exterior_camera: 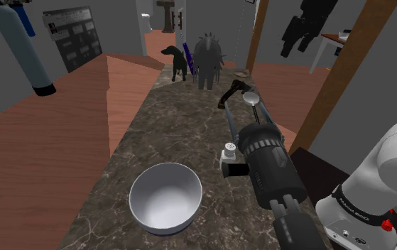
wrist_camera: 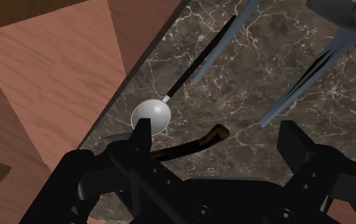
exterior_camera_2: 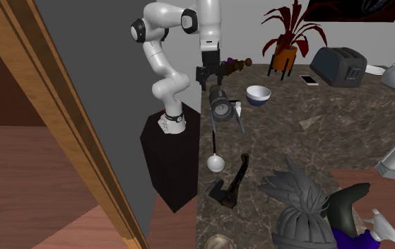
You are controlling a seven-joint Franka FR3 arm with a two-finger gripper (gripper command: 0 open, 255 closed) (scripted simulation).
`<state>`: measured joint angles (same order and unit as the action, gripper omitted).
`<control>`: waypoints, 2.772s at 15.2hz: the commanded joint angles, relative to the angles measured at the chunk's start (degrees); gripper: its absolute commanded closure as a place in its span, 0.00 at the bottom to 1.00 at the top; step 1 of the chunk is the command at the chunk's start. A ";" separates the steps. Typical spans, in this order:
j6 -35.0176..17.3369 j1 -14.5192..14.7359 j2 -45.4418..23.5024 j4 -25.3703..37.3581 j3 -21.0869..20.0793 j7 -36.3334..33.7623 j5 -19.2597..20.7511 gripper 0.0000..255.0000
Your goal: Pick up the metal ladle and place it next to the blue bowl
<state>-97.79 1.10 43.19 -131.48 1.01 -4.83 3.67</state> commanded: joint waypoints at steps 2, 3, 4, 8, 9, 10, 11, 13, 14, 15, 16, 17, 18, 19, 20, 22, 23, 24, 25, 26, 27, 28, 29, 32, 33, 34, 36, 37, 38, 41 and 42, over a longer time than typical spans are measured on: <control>-1.13 -0.56 -1.50 -0.50 -0.29 -1.68 -0.13 0.00; -2.24 -1.13 -3.04 -0.95 -0.57 -3.35 -0.26 0.00; -3.35 -1.69 -4.62 -1.35 -0.84 -5.02 -0.39 0.00; -7.65 -3.80 -11.30 -2.48 -1.68 -11.57 -0.86 0.00; -8.69 -4.28 -13.05 -2.65 -1.83 -13.19 -0.97 0.00; -9.72 -4.77 -14.82 -2.78 -1.96 -14.79 -1.08 0.00; -10.73 -5.25 -16.62 -2.87 -2.07 -16.37 -1.20 0.00; -12.72 -6.16 -20.28 -2.93 -2.20 -19.49 -1.44 0.00; -13.69 -6.58 -22.14 -2.91 -2.22 -21.02 -1.56 0.00; -14.65 -6.99 -24.01 -2.85 -2.21 -22.53 -1.69 0.00; -15.59 -7.39 -25.89 -2.76 -2.18 -24.02 -1.83 0.00; -16.52 -7.77 -27.79 -2.64 -2.12 -25.49 -1.99 0.00; -17.43 -8.13 -29.70 -2.48 -2.02 -26.93 -2.15 0.00; -18.32 -8.49 -31.61 -2.30 -1.91 -28.34 -2.34 0.00; -19.21 -8.84 -33.53 -2.09 -1.78 -29.72 -2.55 0.00; -20.74 -9.39 -36.97 -1.66 -1.45 -32.10 -2.99 0.00; -21.54 -9.38 -37.25 -2.19 -1.44 -32.10 -2.98 0.00; -22.35 -9.38 -37.54 -2.70 -1.43 -32.11 -2.97 0.00; -23.16 -9.39 -37.85 -3.20 -1.42 -32.11 -2.96 0.00; -23.97 -9.39 -38.17 -3.69 -1.42 -32.12 -2.94 0.00; -24.78 -9.40 -38.50 -4.17 -1.42 -32.13 -2.93 0.00; -25.59 -9.40 -38.85 -4.63 -1.41 -32.13 -2.92 0.00; -26.41 -9.41 -39.21 -5.09 -1.41 -32.14 -2.91 0.00; -26.88 -9.41 -39.43 -5.34 -1.40 -32.15 -2.90 0.00; -26.88 -9.41 -39.43 -5.34 -1.40 -32.15 -2.90 0.00; -26.88 -9.41 -39.43 -5.34 -1.40 -32.15 -2.90 0.00; -26.88 -9.41 -39.43 -5.34 -1.40 -32.15 -2.90 0.00; -26.87 -9.41 -39.43 -5.34 -1.40 -32.15 -2.90 0.00; -26.87 -9.41 -39.43 -5.34 -1.40 -32.15 -2.90 1.00; -26.92 -9.41 -39.47 -5.34 -1.41 -32.15 -2.90 1.00; -26.95 -9.42 -39.50 -5.34 -1.40 -32.14 -2.90 1.00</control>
<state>-124.71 -8.28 3.80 -136.74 -0.44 -36.95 0.74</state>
